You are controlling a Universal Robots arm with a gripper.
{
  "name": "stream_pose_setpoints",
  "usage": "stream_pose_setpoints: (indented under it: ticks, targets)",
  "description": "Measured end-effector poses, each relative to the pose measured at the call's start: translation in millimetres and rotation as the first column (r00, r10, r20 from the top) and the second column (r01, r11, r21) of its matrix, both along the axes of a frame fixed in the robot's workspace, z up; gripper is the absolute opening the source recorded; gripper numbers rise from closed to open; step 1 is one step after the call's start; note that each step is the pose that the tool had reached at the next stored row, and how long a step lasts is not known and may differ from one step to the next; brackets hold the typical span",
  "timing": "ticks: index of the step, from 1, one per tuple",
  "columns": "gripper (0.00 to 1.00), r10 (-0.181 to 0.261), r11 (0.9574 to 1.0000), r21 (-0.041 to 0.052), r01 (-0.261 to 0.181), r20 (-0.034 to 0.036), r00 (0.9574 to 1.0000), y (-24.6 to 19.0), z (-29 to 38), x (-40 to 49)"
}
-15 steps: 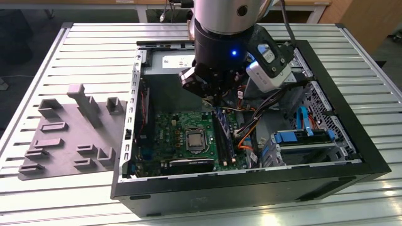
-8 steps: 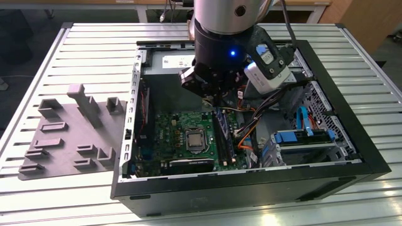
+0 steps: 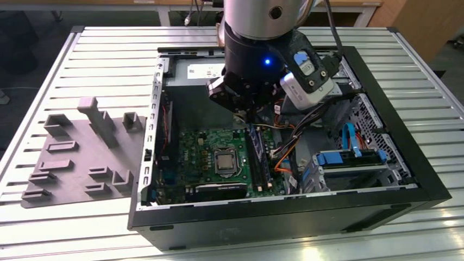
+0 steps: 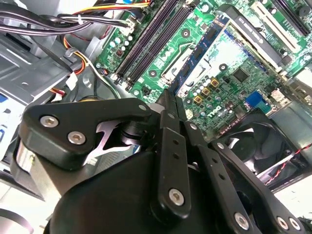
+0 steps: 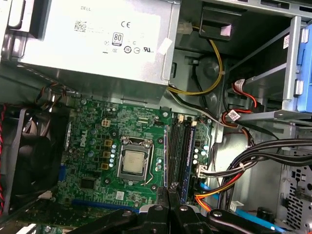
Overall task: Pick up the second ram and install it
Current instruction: 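Insert the second ram into the second slot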
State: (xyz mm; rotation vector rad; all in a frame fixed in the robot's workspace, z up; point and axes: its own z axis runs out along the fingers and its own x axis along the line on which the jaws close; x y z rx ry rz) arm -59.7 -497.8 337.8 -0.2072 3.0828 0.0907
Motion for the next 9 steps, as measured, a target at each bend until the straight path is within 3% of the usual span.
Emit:
stream_pose_setpoints:
  ticks: [4,9]
  targets:
    - [0.12,-0.011,0.9999,0.0001,0.011,0.0001,0.9999,0.0,-0.1,0.0]
    - [0.12,-0.060,0.9982,0.0000,0.060,0.0000,0.9982,0.0,-0.5,0.0]
